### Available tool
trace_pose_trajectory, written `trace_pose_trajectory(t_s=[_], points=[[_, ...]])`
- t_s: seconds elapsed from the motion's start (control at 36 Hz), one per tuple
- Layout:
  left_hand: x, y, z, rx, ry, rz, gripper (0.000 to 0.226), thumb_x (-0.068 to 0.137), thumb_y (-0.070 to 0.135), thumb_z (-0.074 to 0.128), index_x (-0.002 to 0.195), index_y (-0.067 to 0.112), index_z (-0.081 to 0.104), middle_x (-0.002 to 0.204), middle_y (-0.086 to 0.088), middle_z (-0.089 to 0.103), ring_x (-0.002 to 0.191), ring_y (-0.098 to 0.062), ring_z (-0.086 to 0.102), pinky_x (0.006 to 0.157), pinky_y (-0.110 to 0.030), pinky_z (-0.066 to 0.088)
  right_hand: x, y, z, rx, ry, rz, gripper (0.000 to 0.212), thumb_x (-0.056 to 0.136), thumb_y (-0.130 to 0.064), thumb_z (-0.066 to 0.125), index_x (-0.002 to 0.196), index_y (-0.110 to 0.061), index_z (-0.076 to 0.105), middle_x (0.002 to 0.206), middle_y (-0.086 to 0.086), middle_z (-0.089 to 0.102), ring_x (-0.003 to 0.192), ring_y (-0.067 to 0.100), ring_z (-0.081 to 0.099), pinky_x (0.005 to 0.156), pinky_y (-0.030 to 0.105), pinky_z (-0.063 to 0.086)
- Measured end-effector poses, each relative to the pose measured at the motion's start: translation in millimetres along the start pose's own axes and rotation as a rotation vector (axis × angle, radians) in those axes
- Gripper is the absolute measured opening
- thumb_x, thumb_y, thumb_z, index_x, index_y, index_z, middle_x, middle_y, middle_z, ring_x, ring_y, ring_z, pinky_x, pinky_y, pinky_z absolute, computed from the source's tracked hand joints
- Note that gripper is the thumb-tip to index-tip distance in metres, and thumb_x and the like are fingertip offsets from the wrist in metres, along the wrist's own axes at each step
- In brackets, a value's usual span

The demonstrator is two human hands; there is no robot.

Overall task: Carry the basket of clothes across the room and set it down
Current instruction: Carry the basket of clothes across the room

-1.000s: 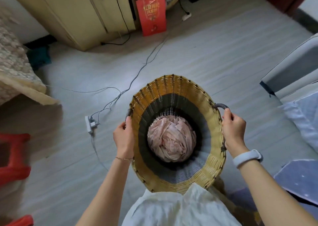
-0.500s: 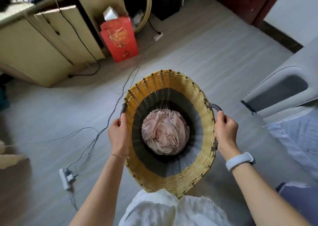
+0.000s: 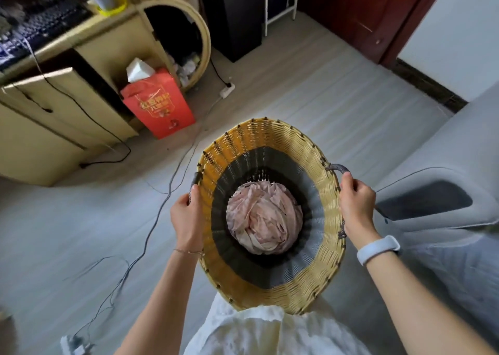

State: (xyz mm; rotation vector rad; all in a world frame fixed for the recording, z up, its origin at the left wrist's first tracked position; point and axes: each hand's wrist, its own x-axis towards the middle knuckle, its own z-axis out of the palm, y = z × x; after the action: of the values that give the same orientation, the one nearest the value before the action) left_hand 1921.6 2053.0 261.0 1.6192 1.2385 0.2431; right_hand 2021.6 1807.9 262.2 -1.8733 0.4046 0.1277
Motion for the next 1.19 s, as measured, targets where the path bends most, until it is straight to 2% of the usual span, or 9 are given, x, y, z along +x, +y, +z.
trace_pose_trajectory(t_s=[0.14, 0.31, 0.42, 0.5, 0.64, 0.78, 0.97, 1.06, 1.19], points=[[38.6, 41.6, 57.1, 0.008, -0.061, -0.031, 0.036, 0.092, 0.041, 0.041, 0.063, 0.022, 0.051, 0.080, -0.013, 0.056, 0.077, -0.026, 0.053, 0.070, -0.036, 0.042, 67.6, -17.5, 12.0, -0.051, 0.056, -0.008, 0.044, 0.093, -0.027, 0.040, 0.052, -0.010, 0.037, 0.049, 0.006, 0.035, 0.047, 0.018, 0.029, 0.050, 0.030, 0.025], [96.9, 106.6, 135.7, -0.025, -0.180, -0.020, 0.038, 0.092, 0.038, 0.041, 0.068, 0.011, 0.052, 0.066, -0.010, 0.044, 0.061, -0.019, 0.041, 0.058, -0.030, 0.031, 160.6, -49.1, 25.2, -0.086, 0.149, -0.027, 0.045, 0.092, -0.024, 0.041, 0.051, -0.010, 0.033, 0.048, 0.005, 0.033, 0.046, 0.017, 0.028, 0.040, 0.023, 0.024], [132.3, 154.8, 191.6, -0.033, -0.231, -0.028, 0.038, 0.093, 0.037, 0.041, 0.066, 0.014, 0.054, 0.082, -0.016, 0.053, 0.079, -0.026, 0.051, 0.068, -0.034, 0.038, 229.9, -83.3, 32.4, -0.099, 0.201, -0.047, 0.048, 0.092, -0.024, 0.041, 0.048, -0.013, 0.027, 0.047, 0.004, 0.028, 0.045, 0.017, 0.025, 0.047, 0.030, 0.022], [151.8, 193.0, 229.1, 0.011, -0.274, 0.007, 0.038, 0.094, 0.035, 0.039, 0.064, 0.014, 0.049, 0.079, -0.016, 0.051, 0.076, -0.025, 0.048, 0.061, -0.029, 0.035, 273.7, -98.0, 31.3, -0.101, 0.245, -0.018, 0.046, 0.091, -0.026, 0.042, 0.049, -0.010, 0.030, 0.047, 0.006, 0.030, 0.044, 0.016, 0.028, 0.045, 0.027, 0.026], [174.1, 248.8, 292.4, 0.080, -0.349, 0.061, 0.036, 0.093, 0.033, 0.041, 0.063, 0.014, 0.047, 0.069, -0.011, 0.046, 0.071, -0.023, 0.044, 0.061, -0.031, 0.034, 331.1, -103.5, 19.8, 0.002, 0.355, 0.076, 0.042, 0.087, -0.035, 0.043, 0.055, -0.007, 0.042, 0.052, 0.009, 0.038, 0.053, 0.022, 0.035, 0.054, 0.038, 0.032], [193.4, 299.6, 364.6, 0.142, -0.396, 0.193, 0.036, 0.093, 0.033, 0.043, 0.066, 0.010, 0.050, 0.066, -0.012, 0.044, 0.062, -0.019, 0.038, 0.056, -0.030, 0.029, 384.6, -102.6, 0.3, -0.013, 0.458, 0.139, 0.041, 0.091, -0.034, 0.042, 0.055, -0.013, 0.042, 0.051, 0.008, 0.041, 0.053, 0.026, 0.040, 0.055, 0.040, 0.036], [191.0, 359.0, 503.3, 0.217, -0.410, 0.282, 0.036, 0.091, 0.037, 0.044, 0.073, 0.006, 0.050, 0.069, -0.015, 0.044, 0.065, -0.023, 0.038, 0.060, -0.034, 0.030, 491.7, -103.3, -49.5, 0.006, 0.546, 0.198, 0.046, 0.090, -0.035, 0.041, 0.061, 0.000, 0.045, 0.059, 0.016, 0.041, 0.055, 0.025, 0.038, 0.054, 0.040, 0.035], [185.5, 383.9, 563.7, 0.262, -0.414, 0.278, 0.038, 0.091, 0.036, 0.043, 0.071, 0.005, 0.049, 0.069, -0.016, 0.044, 0.066, -0.024, 0.038, 0.061, -0.035, 0.030, 542.1, -104.2, -79.2, -0.026, 0.560, 0.224, 0.048, 0.092, -0.032, 0.041, 0.061, 0.004, 0.045, 0.058, 0.016, 0.038, 0.054, 0.023, 0.036, 0.055, 0.032, 0.028], [175.0, 428.5, 653.6, 0.279, -0.467, 0.288, 0.037, 0.090, 0.035, 0.043, 0.069, 0.005, 0.049, 0.070, -0.016, 0.044, 0.067, -0.024, 0.039, 0.062, -0.035, 0.032, 606.8, -112.2, -124.0, -0.055, 0.540, 0.226, 0.041, 0.094, -0.030, 0.037, 0.060, -0.008, 0.039, 0.055, 0.008, 0.029, 0.050, 0.019, 0.027, 0.048, 0.029, 0.021]])
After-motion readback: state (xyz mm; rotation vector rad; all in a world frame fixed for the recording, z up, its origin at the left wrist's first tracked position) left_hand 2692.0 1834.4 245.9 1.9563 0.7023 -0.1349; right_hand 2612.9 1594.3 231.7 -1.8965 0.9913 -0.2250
